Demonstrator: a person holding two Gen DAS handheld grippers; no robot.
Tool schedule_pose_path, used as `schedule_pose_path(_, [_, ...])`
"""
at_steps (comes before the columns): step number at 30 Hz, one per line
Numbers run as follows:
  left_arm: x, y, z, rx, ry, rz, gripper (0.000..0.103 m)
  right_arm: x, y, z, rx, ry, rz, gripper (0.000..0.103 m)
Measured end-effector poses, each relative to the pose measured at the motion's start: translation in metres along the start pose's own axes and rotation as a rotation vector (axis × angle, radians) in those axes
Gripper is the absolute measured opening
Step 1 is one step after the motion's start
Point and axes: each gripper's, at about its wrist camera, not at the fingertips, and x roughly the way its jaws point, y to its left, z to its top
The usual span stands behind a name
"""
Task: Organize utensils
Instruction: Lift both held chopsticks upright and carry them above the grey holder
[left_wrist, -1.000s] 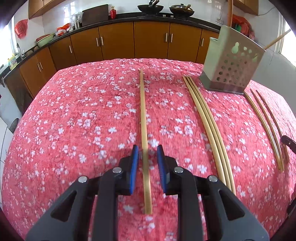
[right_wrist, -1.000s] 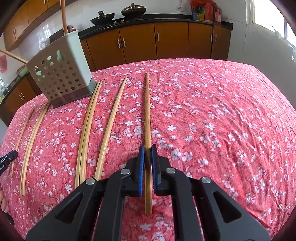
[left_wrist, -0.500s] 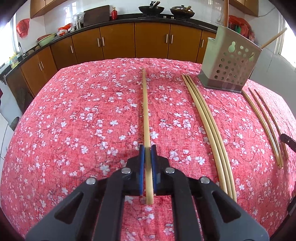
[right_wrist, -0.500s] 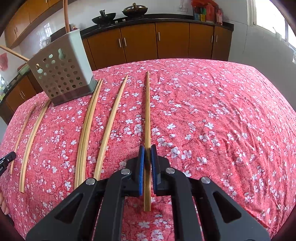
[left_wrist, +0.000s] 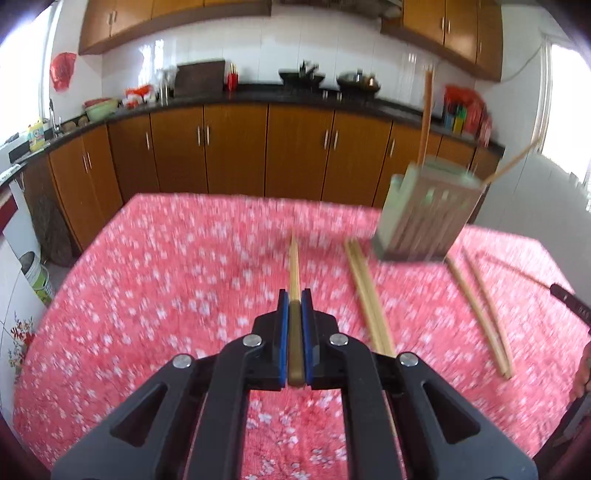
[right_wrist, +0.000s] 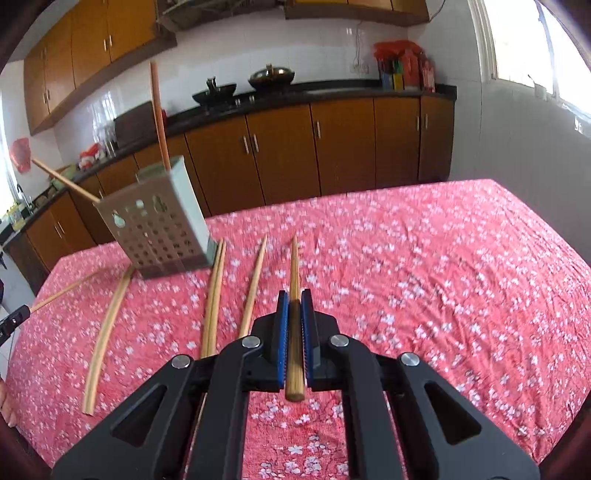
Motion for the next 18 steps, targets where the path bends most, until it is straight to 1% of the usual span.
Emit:
schedule_pose_path(5, [-0.024, -0.006, 0.025, -0.016, -0.098, -0.021, 0.008, -0.018, 0.000, 0.016, 0.013, -0.078, 0.013, 0.008])
schedule_pose_path(8, [-0.034, -0.009, 0.037, -0.017, -0.136, -0.025, 0.008, -0.024, 0.001, 0.023, 0.018, -0.109, 0.018, 0.008])
schedule_pose_path(12, [-0.040, -0.015, 0.048, -0.008, -0.162, -0.031, 0.008, -0.028, 0.003, 0.029, 0.014, -0.135, 0.019, 0.008])
schedule_pose_path(18, [-0.049, -0.026, 0.067, 0.028, -0.205, -0.043, 0.008, -0.042, 0.012, 0.053, -0.001, -0.193, 0.043, 0.008])
